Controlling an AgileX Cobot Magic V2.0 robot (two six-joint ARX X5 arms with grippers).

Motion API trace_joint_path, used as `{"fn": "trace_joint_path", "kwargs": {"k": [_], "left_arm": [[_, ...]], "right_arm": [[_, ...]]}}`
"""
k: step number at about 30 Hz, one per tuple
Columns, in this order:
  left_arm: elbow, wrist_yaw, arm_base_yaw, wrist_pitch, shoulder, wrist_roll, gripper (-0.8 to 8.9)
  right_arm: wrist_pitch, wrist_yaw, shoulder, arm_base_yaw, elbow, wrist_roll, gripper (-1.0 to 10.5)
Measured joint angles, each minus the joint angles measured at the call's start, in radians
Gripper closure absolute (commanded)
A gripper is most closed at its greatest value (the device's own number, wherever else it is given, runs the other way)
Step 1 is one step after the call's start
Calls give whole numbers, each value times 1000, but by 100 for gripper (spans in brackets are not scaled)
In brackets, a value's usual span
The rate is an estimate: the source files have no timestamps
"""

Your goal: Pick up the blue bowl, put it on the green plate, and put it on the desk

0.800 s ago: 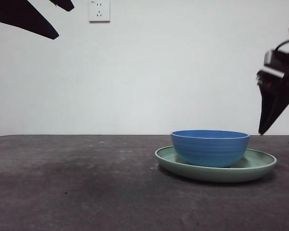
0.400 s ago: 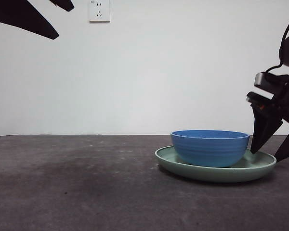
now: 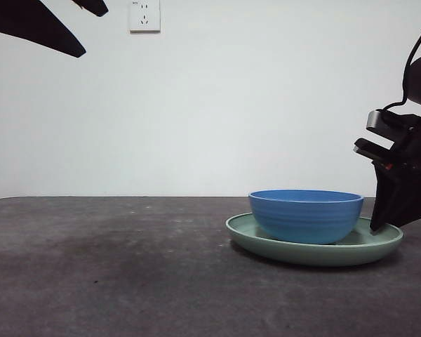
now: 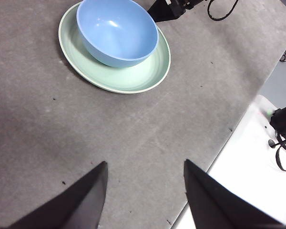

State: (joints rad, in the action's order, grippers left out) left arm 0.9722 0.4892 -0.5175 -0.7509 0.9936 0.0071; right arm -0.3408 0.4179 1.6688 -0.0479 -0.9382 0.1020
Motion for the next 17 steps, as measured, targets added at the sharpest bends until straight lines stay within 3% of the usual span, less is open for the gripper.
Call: {"fn": "trace_joint_path", "kwargs": {"k": [17], "left_arm": [[0,0,0,0,0,0,556]], "right_arm": [[9,39,-37,6,0,39,933]]}}
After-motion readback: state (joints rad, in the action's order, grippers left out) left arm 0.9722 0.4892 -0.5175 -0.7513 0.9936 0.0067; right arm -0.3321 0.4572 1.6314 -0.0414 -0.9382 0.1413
